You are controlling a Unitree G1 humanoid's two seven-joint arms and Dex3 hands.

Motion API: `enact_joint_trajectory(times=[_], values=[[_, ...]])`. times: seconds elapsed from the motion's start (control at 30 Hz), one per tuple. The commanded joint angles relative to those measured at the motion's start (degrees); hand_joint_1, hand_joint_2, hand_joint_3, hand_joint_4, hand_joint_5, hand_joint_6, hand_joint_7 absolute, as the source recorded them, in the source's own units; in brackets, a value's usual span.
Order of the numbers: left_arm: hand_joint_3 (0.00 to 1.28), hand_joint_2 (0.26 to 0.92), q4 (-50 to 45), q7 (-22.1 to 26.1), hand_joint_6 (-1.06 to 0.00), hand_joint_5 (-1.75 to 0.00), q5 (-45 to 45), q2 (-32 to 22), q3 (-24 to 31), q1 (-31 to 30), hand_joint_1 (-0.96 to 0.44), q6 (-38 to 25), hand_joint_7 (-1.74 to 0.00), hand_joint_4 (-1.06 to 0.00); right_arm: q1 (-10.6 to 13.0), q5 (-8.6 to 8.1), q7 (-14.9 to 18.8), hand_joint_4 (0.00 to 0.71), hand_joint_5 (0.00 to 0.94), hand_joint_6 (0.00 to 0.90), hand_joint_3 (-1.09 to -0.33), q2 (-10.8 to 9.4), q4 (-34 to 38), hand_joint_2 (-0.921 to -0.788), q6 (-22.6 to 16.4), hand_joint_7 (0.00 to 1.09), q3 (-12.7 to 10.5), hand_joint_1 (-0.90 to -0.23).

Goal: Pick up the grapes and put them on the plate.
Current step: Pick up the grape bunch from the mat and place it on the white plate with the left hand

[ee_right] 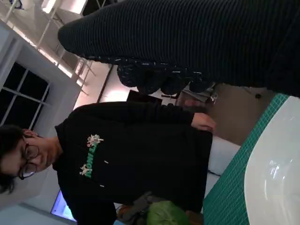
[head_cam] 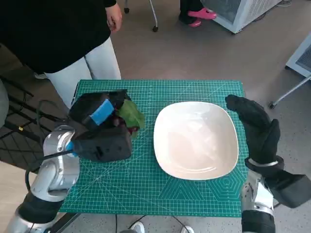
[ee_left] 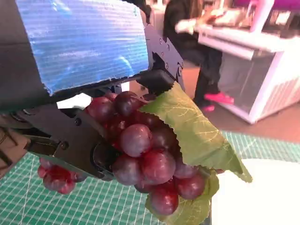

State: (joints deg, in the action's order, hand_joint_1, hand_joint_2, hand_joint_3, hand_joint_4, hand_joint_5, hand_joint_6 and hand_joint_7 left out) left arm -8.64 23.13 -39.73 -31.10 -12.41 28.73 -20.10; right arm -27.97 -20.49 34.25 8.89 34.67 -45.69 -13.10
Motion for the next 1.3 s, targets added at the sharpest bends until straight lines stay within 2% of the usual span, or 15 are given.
enact_joint_trajectory(times=[0.03, 0.4, 0.7, 0.97, 1.3], values=[[0.03, 0.920, -0.8, -1.0, -0.66, -1.14, 0.0, -0.2, 0.4, -0.5, 0.00, 1.4, -1.09, -0.75, 0.3, -0.51, 0.6, 0.342, 0.001, 0.285, -0.615, 0.1, 1.5, -0.921, 0.4, 0.00, 0.1, -0.541], [0.03, 0.920, -0.7, 1.3, -0.67, -1.16, -1.2, 1.8, -2.0, 1.9, 0.00, -0.4, -1.05, -0.75, 0.2, -0.99, 1.2, 0.346, 0.002, 0.288, -0.610, 0.0, 1.5, -0.921, 0.3, 0.00, -0.1, -0.542], [0.03, 0.920, 2.4, 4.7, -0.67, -1.20, -3.1, 6.9, -8.6, 8.2, 0.00, -1.0, -1.02, -0.74, 0.8, -1.46, 1.3, 0.346, 0.002, 0.288, -0.610, 0.1, 0.7, -0.921, 0.6, 0.00, -0.2, -0.542], [0.05, 0.919, 10.7, 5.8, -0.66, -1.24, -2.6, 12.2, -13.5, 14.9, 0.00, 2.6, -1.01, -0.72, 1.8, -1.83, 1.2, 0.345, 0.001, 0.288, -0.612, 0.5, -0.6, -0.921, 0.8, 0.00, -0.5, -0.540], [0.05, 0.918, 23.5, 6.8, -0.69, -1.30, -2.7, 19.7, -18.0, 24.5, 0.00, 4.3, -0.97, -0.69, 3.3, -1.91, 0.4, 0.342, 0.000, 0.286, -0.622, 0.8, -2.9, -0.921, 1.3, 0.00, -0.7, -0.533]])
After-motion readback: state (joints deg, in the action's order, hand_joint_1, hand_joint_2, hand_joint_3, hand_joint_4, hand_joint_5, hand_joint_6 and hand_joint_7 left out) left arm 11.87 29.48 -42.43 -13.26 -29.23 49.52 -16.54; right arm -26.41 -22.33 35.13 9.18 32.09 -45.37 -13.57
